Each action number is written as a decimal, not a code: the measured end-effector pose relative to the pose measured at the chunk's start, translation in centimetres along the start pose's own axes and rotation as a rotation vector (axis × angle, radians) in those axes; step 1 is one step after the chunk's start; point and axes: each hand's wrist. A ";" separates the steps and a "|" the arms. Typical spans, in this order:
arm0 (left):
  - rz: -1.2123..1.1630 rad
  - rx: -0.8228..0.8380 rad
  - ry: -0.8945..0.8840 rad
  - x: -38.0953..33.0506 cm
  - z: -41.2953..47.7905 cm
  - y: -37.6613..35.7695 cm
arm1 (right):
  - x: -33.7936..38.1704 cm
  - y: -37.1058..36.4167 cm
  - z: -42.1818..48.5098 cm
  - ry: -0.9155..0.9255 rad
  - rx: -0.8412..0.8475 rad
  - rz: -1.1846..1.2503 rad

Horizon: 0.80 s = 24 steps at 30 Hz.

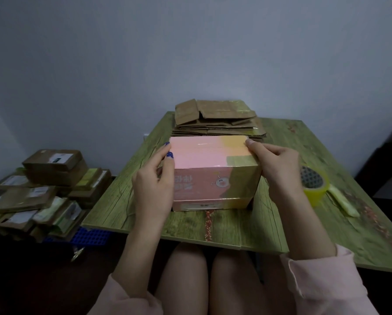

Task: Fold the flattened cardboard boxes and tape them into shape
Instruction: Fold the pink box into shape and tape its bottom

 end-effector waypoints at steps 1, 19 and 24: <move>0.009 -0.017 0.007 -0.1 0.0 -0.1 | 0.1 0.0 0.1 -0.008 0.001 -0.006; 0.205 -0.154 -0.206 0.2 0.1 -0.8 | 0.2 0.2 0.7 -0.037 0.099 0.077; 0.181 -0.154 -0.173 0.4 0.0 -1.2 | 0.4 -0.1 0.6 -0.204 0.141 0.235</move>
Point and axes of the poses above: each hand's wrist, its own z-axis towards the middle knuckle, its own y-axis out of the back of the hand, x = y × z, and after that the axes turned 5 degrees about x, right-handed
